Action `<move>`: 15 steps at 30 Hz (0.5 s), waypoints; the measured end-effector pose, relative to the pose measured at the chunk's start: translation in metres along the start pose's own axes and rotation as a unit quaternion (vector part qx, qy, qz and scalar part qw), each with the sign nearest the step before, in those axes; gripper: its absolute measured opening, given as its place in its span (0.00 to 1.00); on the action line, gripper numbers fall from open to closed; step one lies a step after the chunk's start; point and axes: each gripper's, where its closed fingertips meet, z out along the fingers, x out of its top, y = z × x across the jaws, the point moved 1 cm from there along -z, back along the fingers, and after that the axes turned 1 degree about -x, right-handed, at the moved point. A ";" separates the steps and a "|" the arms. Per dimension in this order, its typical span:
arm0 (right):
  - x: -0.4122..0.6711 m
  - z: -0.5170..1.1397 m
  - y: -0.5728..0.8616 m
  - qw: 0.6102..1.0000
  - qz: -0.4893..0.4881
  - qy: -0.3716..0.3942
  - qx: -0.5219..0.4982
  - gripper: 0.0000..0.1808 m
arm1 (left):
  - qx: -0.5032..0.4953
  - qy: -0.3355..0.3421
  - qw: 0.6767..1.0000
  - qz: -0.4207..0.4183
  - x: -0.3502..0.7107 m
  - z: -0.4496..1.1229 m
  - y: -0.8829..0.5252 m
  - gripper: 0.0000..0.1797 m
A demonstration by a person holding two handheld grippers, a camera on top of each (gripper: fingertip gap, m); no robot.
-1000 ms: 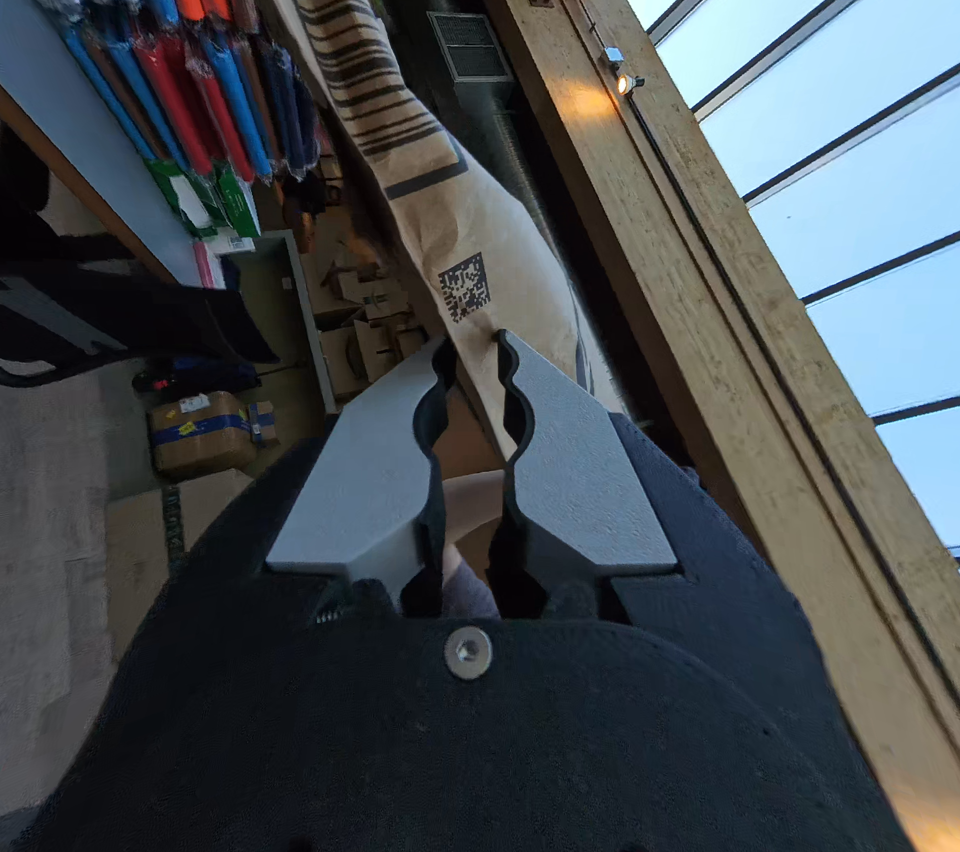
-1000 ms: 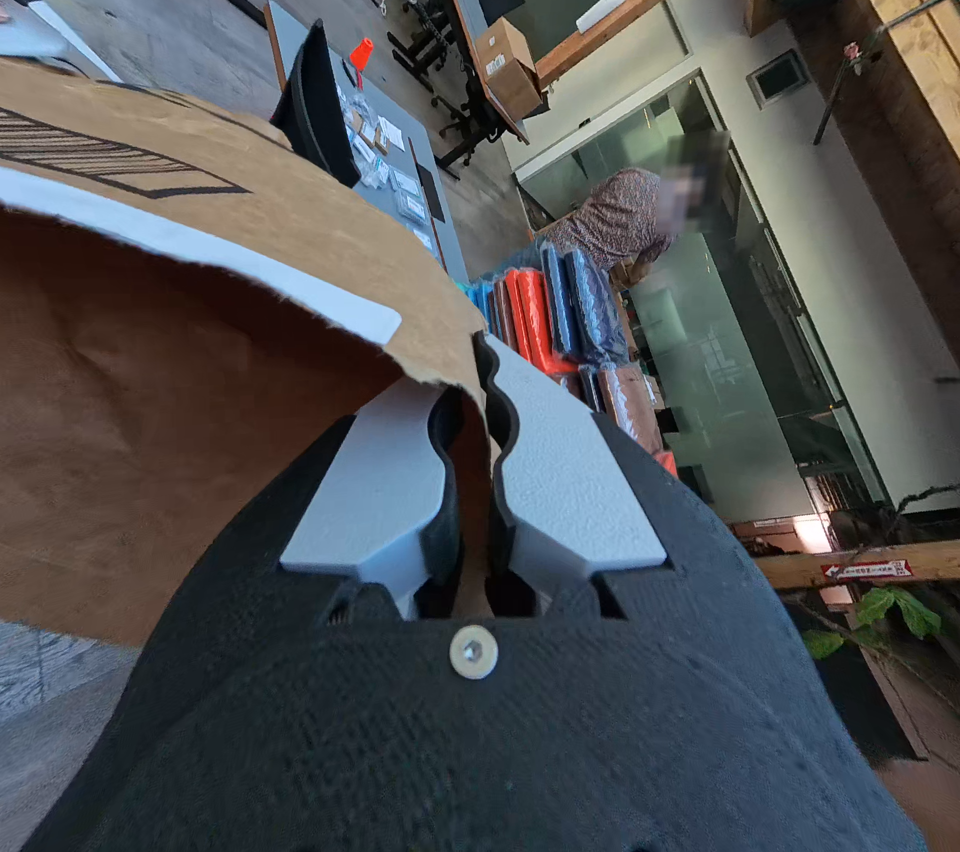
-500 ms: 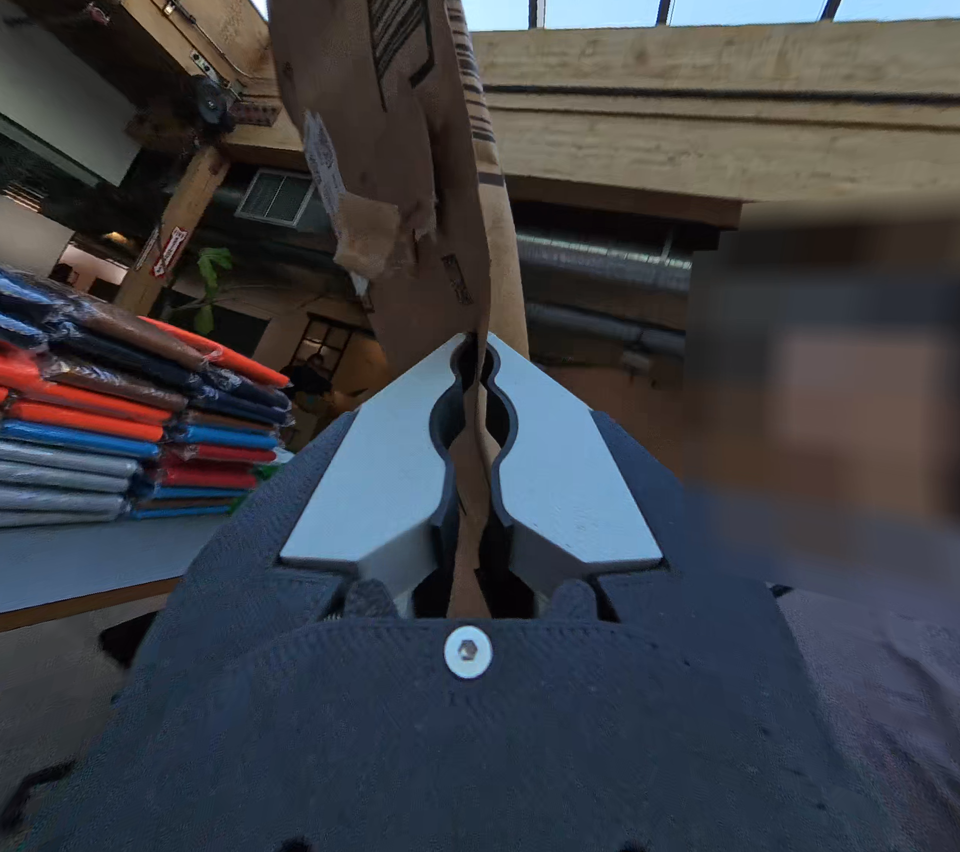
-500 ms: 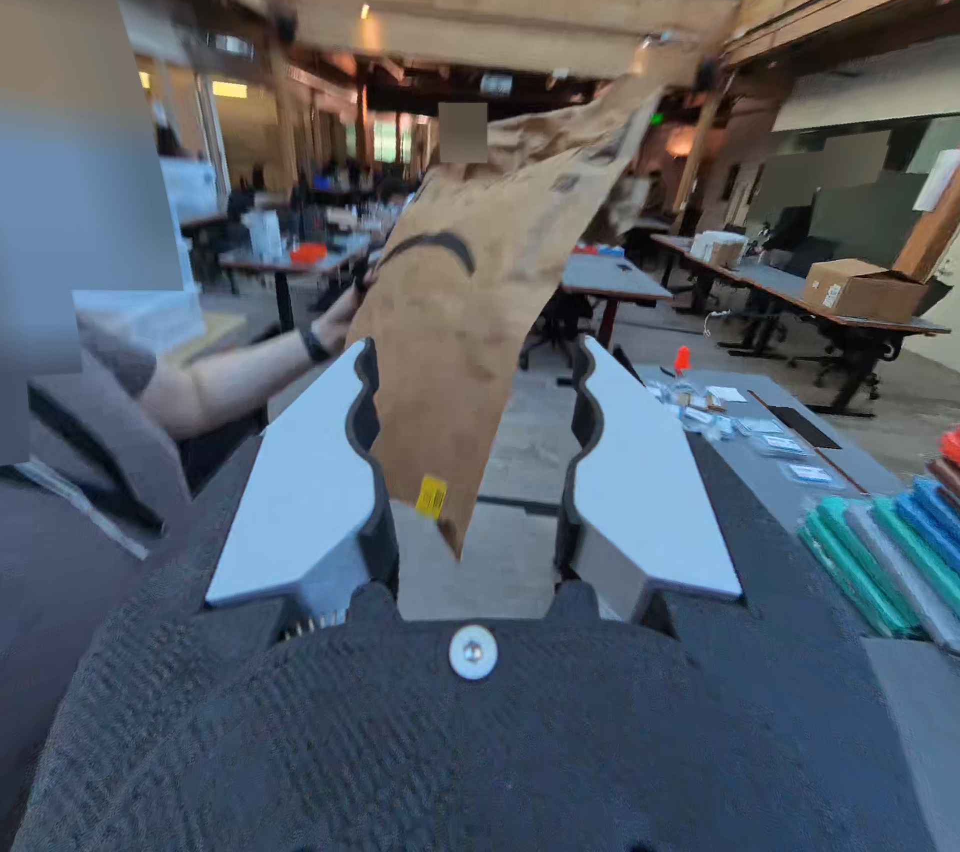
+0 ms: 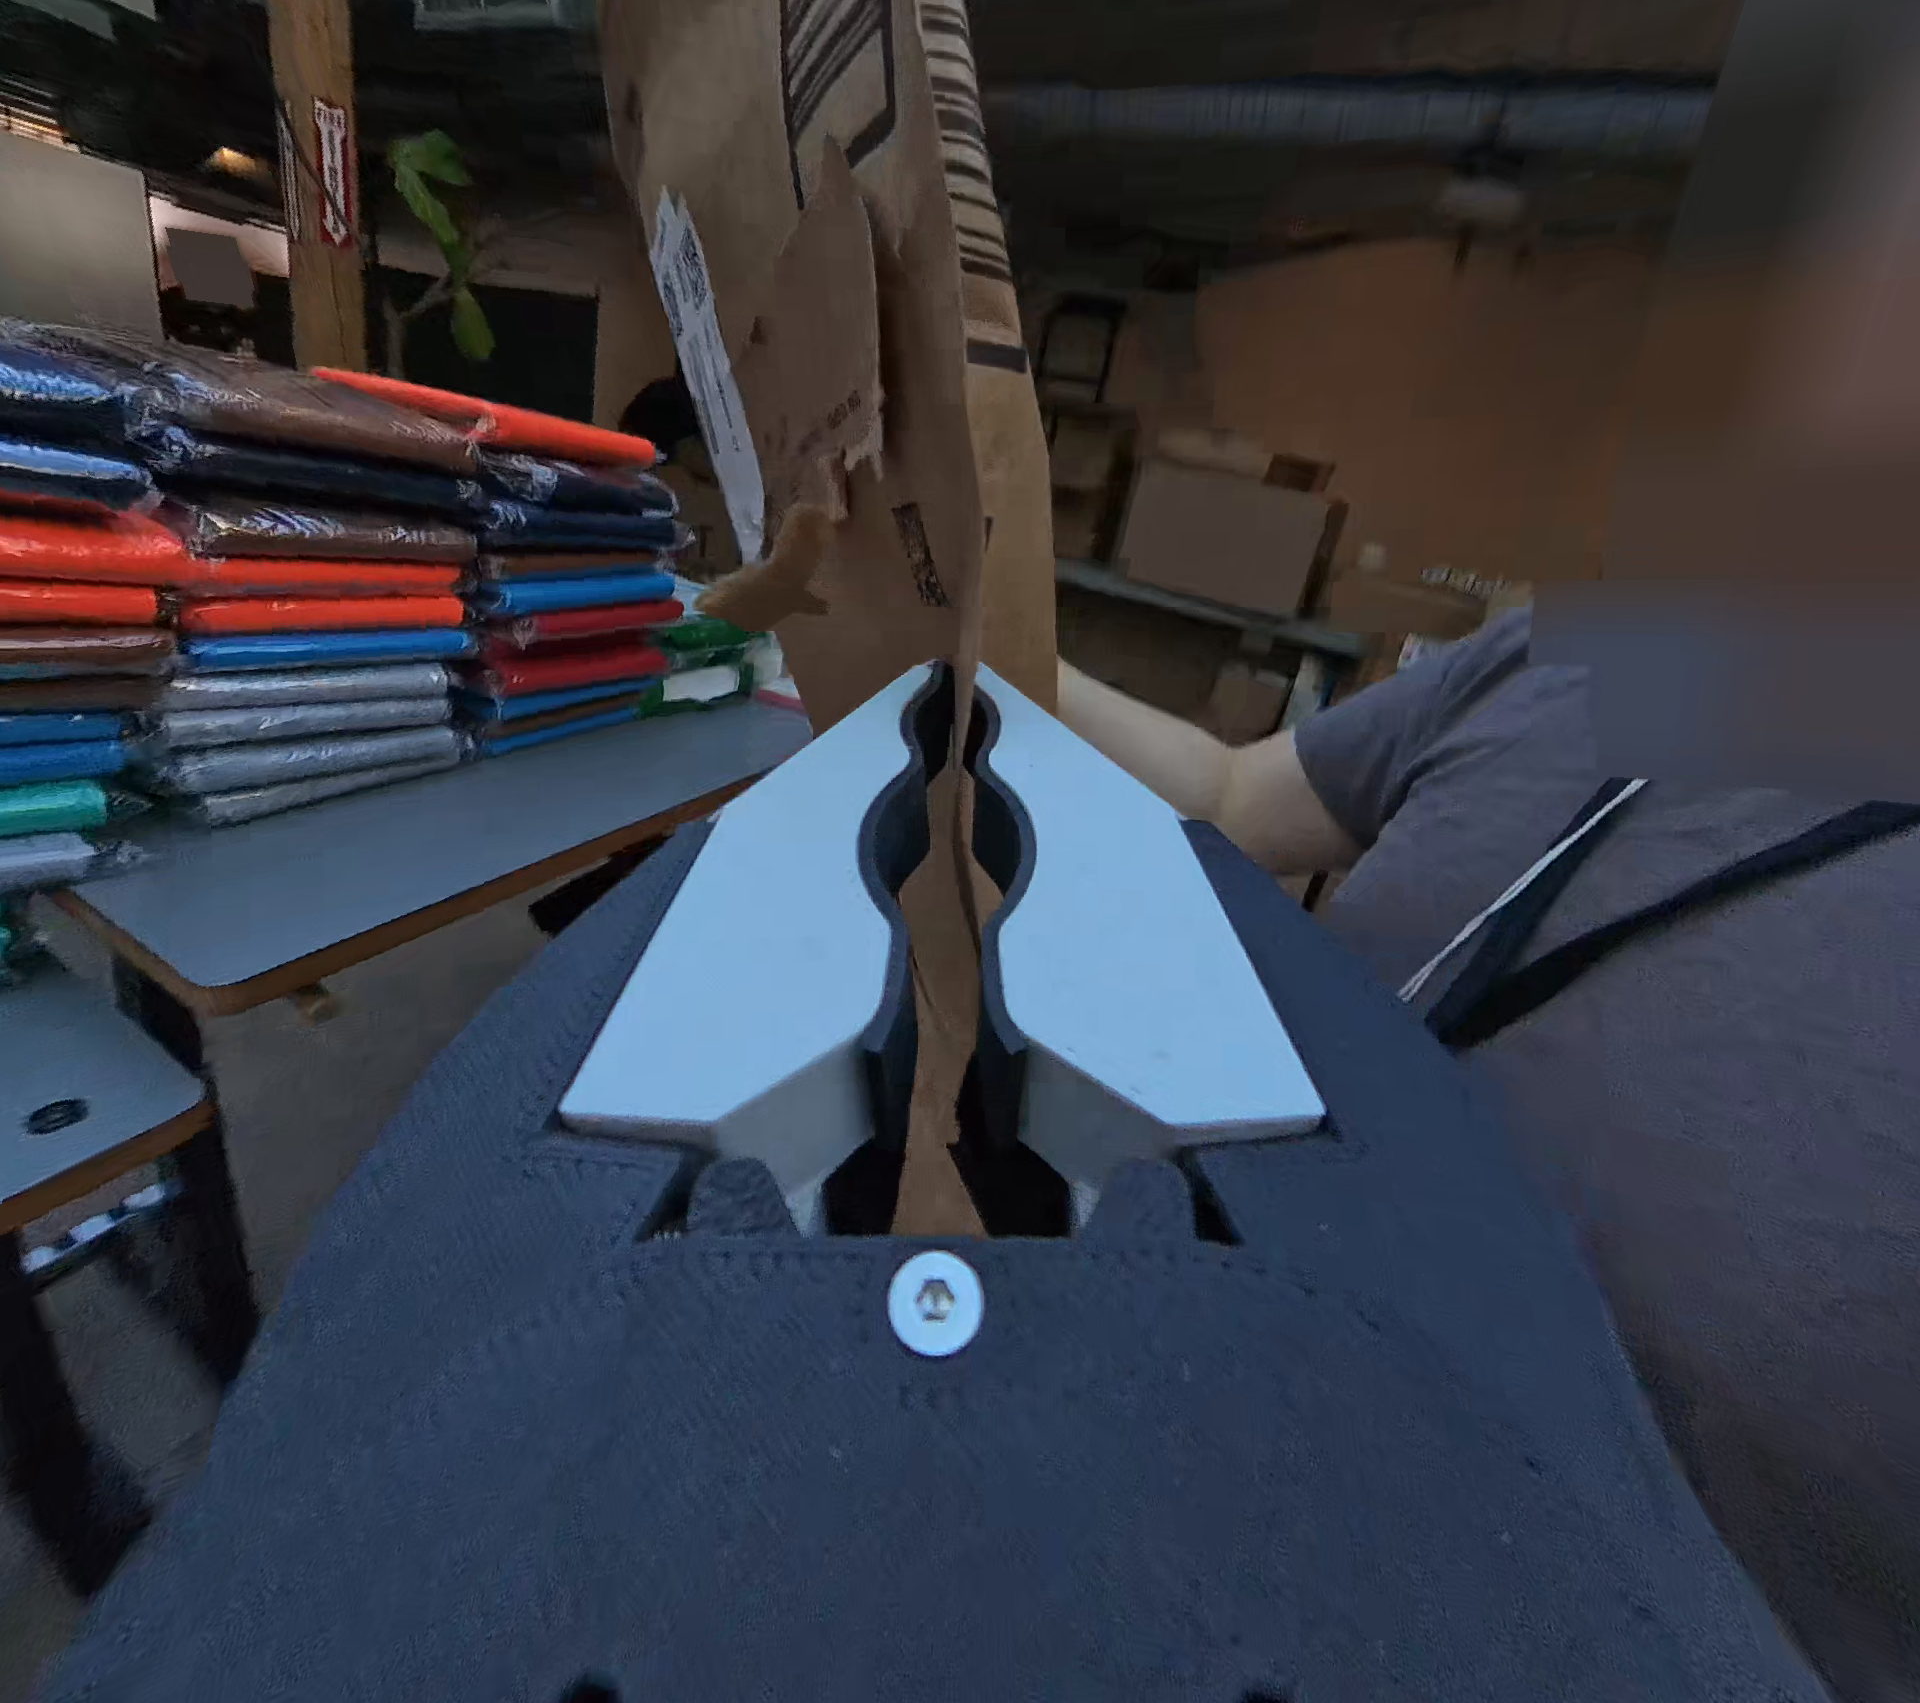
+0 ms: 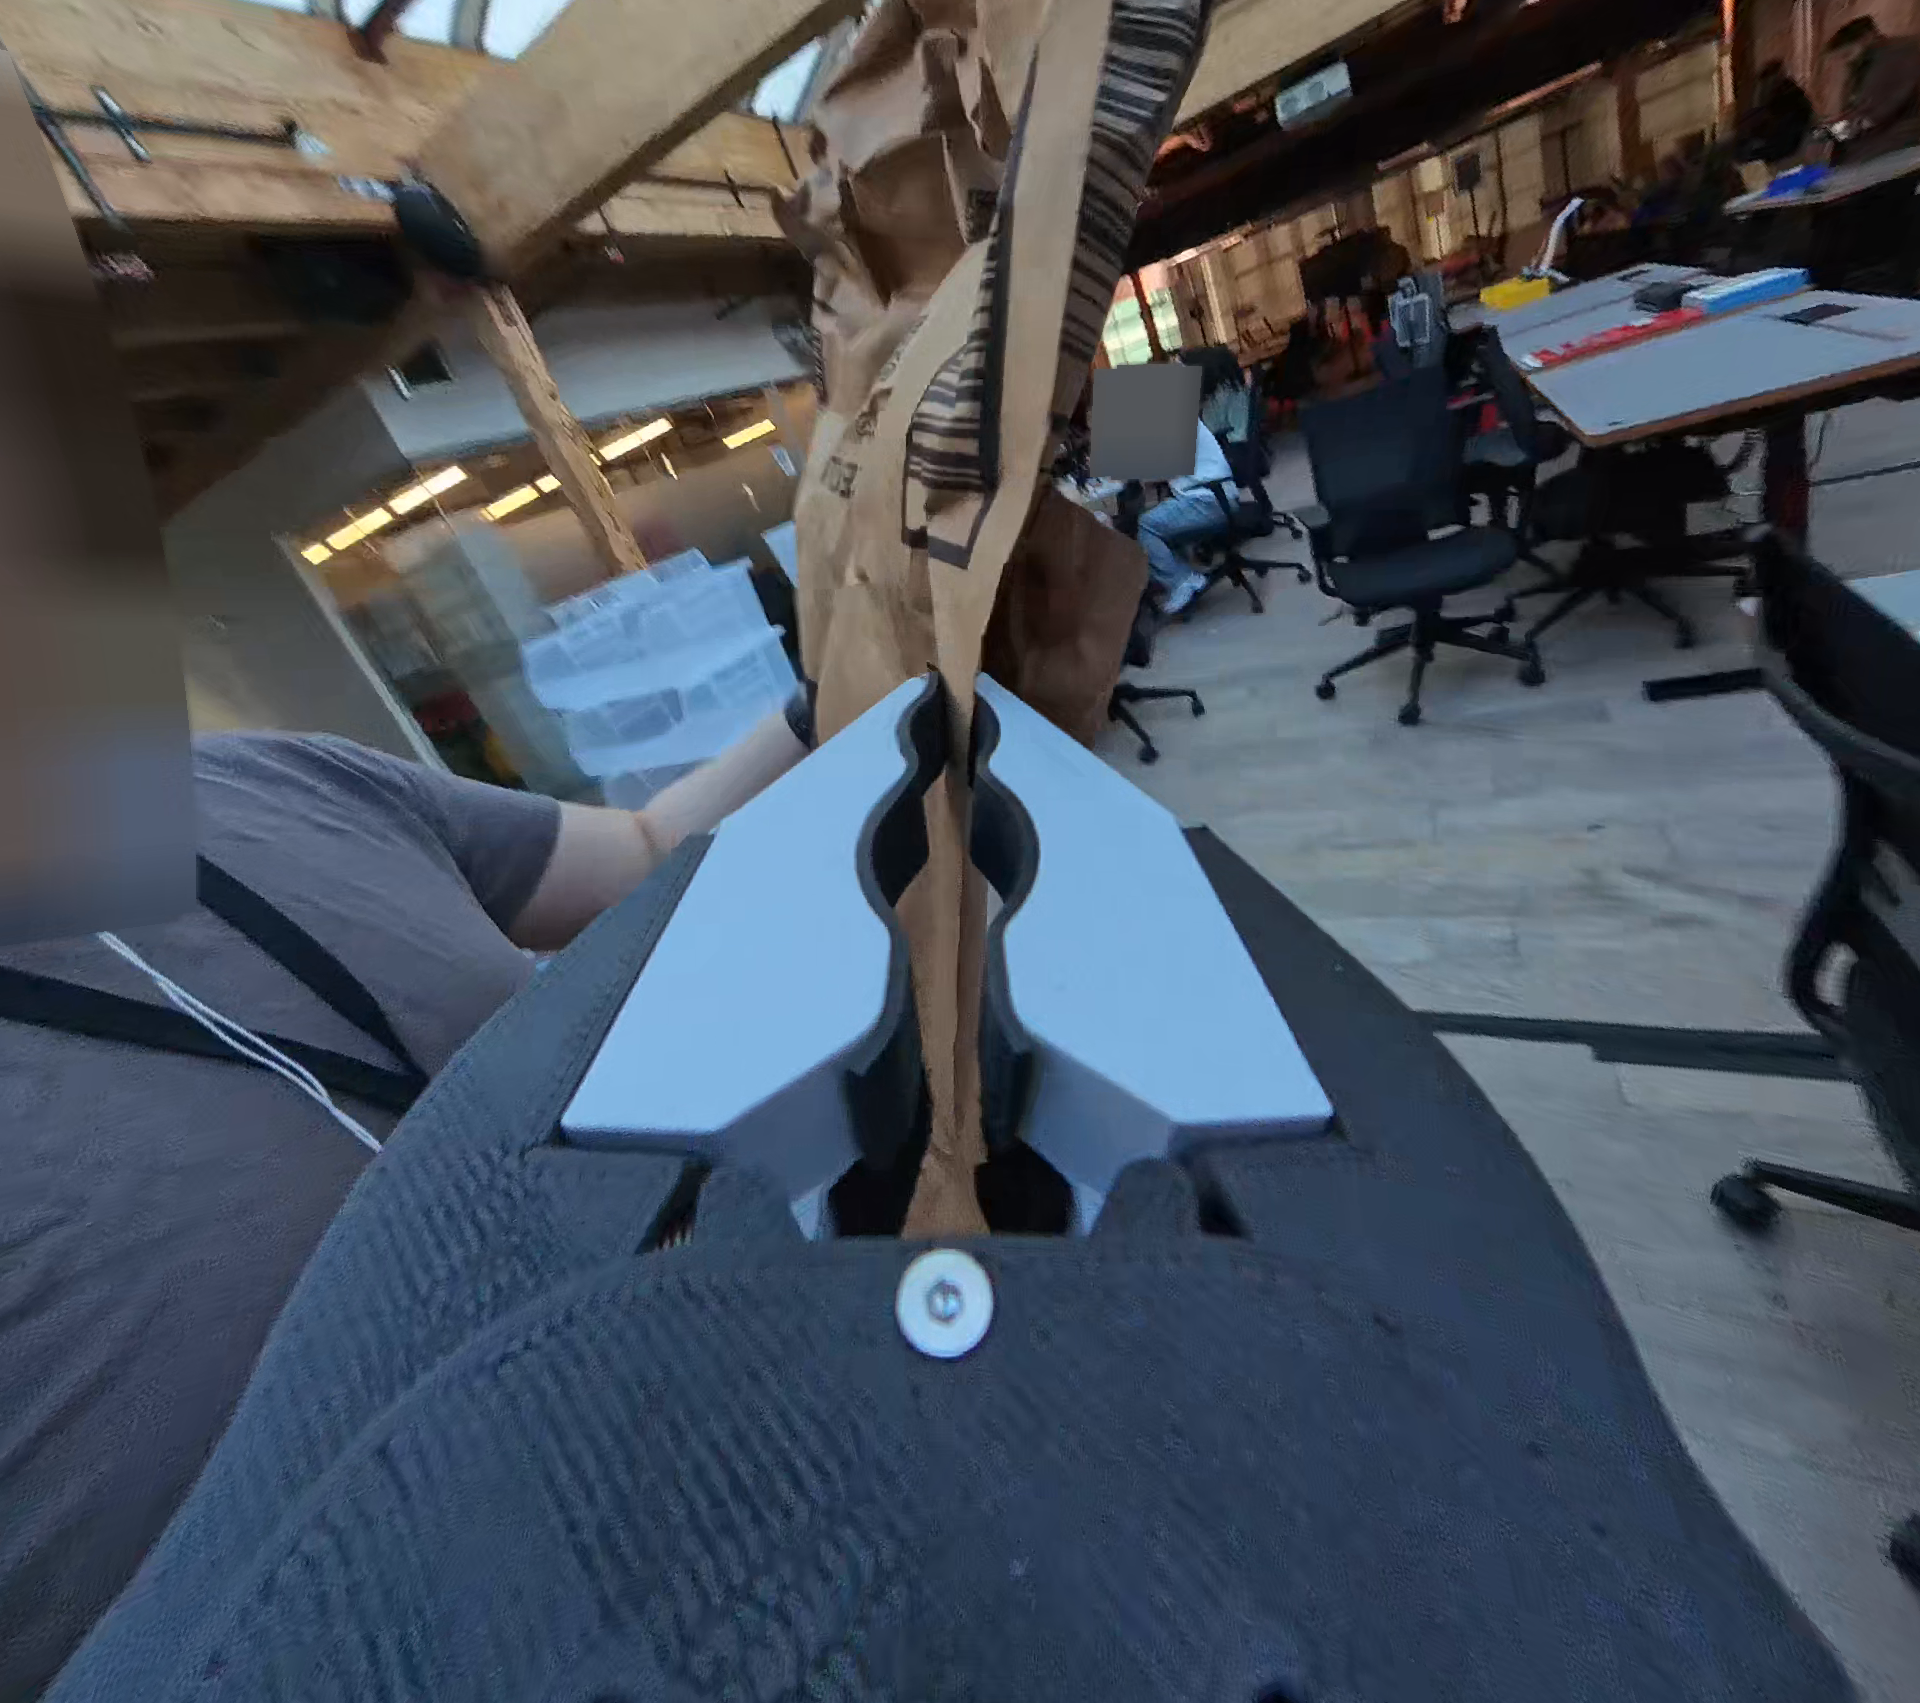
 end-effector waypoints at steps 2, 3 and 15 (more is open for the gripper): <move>0.020 0.000 -0.021 0.995 -0.078 -0.051 -0.024 0.00 | 0.014 -0.053 0.997 0.059 0.019 0.012 0.018 0.00; 0.034 0.001 -0.033 0.992 -0.107 -0.060 -0.027 0.00 | 0.027 -0.067 0.993 0.092 0.032 0.019 0.024 0.00; 0.190 0.021 -0.111 0.946 -0.299 -0.053 -0.114 0.00 | 0.046 -0.106 0.936 0.333 0.172 0.121 0.067 0.00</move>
